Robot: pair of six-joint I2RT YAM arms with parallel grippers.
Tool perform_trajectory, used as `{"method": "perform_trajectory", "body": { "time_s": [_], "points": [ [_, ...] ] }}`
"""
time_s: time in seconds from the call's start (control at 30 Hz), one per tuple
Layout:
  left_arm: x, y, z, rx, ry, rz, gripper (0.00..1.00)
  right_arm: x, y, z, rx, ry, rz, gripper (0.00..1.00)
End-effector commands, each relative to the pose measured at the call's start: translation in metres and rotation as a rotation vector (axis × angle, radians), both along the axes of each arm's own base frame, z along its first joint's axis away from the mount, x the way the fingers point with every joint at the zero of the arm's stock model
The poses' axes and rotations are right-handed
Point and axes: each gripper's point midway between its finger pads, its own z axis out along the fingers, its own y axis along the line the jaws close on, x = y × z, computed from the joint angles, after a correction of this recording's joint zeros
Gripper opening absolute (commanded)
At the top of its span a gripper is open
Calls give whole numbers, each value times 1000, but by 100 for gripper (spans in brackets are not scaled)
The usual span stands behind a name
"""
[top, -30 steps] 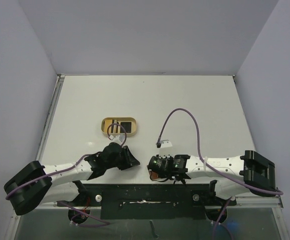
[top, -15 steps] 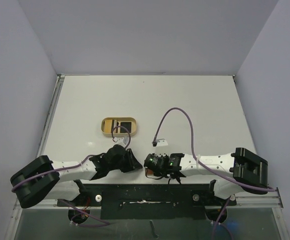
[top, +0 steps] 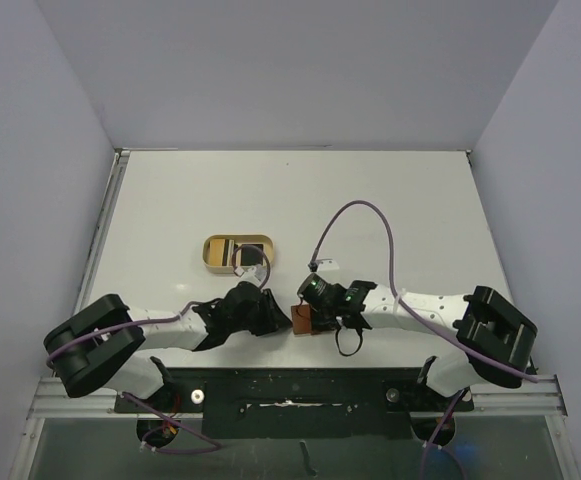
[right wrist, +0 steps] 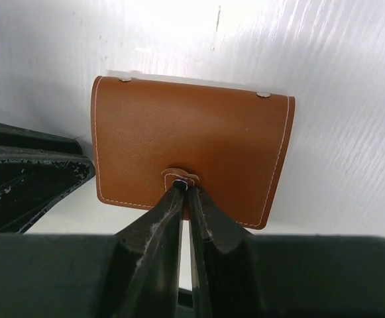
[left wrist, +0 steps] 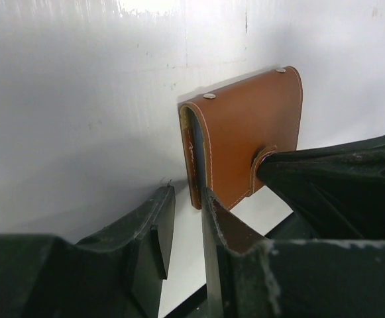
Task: Put the credit cards into the card holder
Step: Close the card holder at the center of the board.
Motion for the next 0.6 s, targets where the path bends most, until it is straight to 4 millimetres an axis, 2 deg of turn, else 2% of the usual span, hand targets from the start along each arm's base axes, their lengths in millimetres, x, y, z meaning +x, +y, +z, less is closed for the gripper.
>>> {"method": "perform_trajectory", "body": {
  "time_s": [0.0,0.3,0.47,0.57],
  "points": [
    [15,-17,21,-33,-70,-22,22,-2,-33,-37,-125,81,43,11],
    [45,-4,51,31,-205,6,23,26,-43,-28,-122,36,51,13],
    [59,5,77,51,-300,13,26,39,-41,-7,-109,-25,47,19],
    [60,7,88,35,-301,15,26,43,-38,8,-95,-25,40,21]
  ]
}}
